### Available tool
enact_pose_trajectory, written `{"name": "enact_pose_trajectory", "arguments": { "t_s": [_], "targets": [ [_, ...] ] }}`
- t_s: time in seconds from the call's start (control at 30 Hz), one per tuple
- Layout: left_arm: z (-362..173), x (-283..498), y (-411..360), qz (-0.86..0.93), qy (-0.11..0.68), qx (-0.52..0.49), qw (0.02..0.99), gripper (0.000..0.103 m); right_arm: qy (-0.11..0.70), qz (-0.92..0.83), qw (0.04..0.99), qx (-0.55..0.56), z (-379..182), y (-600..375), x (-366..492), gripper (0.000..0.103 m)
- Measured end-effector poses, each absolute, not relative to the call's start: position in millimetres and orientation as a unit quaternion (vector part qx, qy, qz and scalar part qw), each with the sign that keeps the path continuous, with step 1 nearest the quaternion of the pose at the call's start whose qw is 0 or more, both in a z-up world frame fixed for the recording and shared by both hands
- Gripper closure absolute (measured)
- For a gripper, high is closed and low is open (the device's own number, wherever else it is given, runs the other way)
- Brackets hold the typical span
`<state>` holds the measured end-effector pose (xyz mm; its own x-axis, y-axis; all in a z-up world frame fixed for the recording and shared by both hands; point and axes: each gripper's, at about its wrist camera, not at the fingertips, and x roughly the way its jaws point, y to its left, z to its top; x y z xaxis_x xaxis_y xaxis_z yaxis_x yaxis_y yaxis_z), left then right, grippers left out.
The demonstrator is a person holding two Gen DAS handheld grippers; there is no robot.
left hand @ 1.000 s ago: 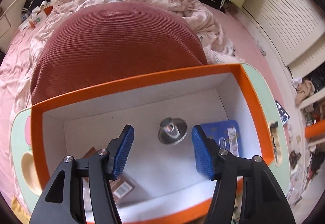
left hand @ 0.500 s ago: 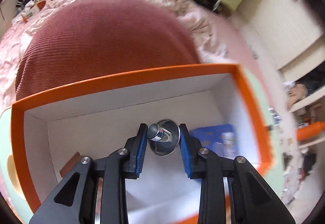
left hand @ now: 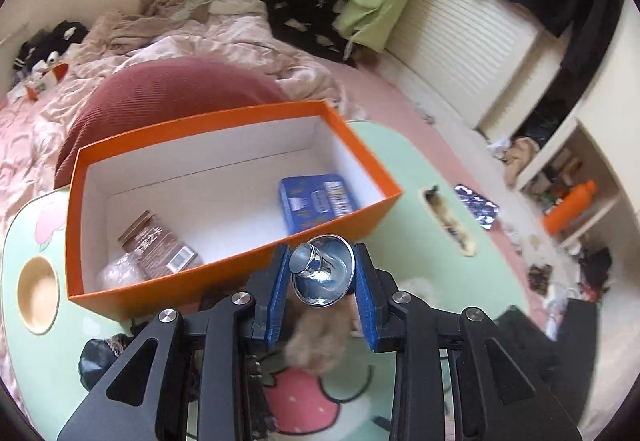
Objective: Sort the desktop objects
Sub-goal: 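Grasp the silver metal cup in the box with the left gripper and set it on the table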
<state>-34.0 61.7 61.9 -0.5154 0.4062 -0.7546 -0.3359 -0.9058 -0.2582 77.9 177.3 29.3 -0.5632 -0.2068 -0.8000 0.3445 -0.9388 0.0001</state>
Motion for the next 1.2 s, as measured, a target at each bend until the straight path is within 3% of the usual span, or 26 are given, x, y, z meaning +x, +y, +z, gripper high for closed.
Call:
{"name": "enact_pose_trajectory", "arguments": {
  "t_s": [0.13, 0.2, 0.27, 0.43, 0.77, 0.93, 1.0, 1.07, 1.1, 1.17, 1.2],
  "targets": [
    [55.8, -32.3, 56.2, 0.865, -0.054, -0.445, 0.225, 0.065, 0.078, -0.881, 0.156, 0.440, 29.1, 177.2, 78.1, 0.000],
    [59.9, -23.7, 51.5, 0.874, -0.046, -0.432, 0.216, 0.046, 0.078, -0.881, 0.156, 0.440, 29.1, 177.2, 78.2, 0.000],
    [65.6, -15.0, 46.5, 0.886, -0.040, -0.416, 0.202, 0.040, 0.078, -0.881, 0.156, 0.440, 29.1, 177.2, 78.3, 0.000],
    [63.9, 19.2, 16.1, 0.895, -0.033, -0.411, 0.171, 0.031, 0.079, -0.881, 0.156, 0.440, 28.6, 177.6, 78.7, 0.000],
    [6.8, 63.9, -8.6, 0.885, 0.011, -0.455, 0.103, 0.031, 0.081, -0.884, 0.146, 0.437, 33.2, 178.6, 80.1, 0.000],
    [-1.6, 67.0, -0.7, 0.890, 0.033, -0.443, 0.100, 0.015, 0.082, -0.884, 0.143, 0.438, 32.3, 178.8, 76.5, 0.000],
    [-4.3, 65.4, 0.4, 0.888, 0.034, -0.447, 0.104, 0.000, 0.082, -0.885, 0.144, 0.435, 32.2, 178.4, 76.9, 0.000],
    [-5.3, 65.6, 0.6, 0.887, 0.034, -0.447, 0.107, 0.000, 0.083, -0.886, 0.148, 0.432, 33.1, 177.7, 76.2, 0.001],
    [-5.5, 65.3, 0.4, 0.887, 0.033, -0.447, 0.107, 0.000, 0.085, -0.888, 0.153, 0.425, 35.9, 176.8, 77.1, 0.003],
    [-5.7, 64.9, -0.3, 0.888, 0.033, -0.446, 0.107, 0.000, 0.079, -0.893, 0.170, 0.410, 46.5, 175.4, 79.0, 0.027],
    [-5.5, 65.1, 0.2, 0.888, 0.033, -0.446, 0.107, 0.000, 0.067, -0.893, 0.185, 0.405, 55.6, 175.0, 78.3, 0.031]
  ]
}}
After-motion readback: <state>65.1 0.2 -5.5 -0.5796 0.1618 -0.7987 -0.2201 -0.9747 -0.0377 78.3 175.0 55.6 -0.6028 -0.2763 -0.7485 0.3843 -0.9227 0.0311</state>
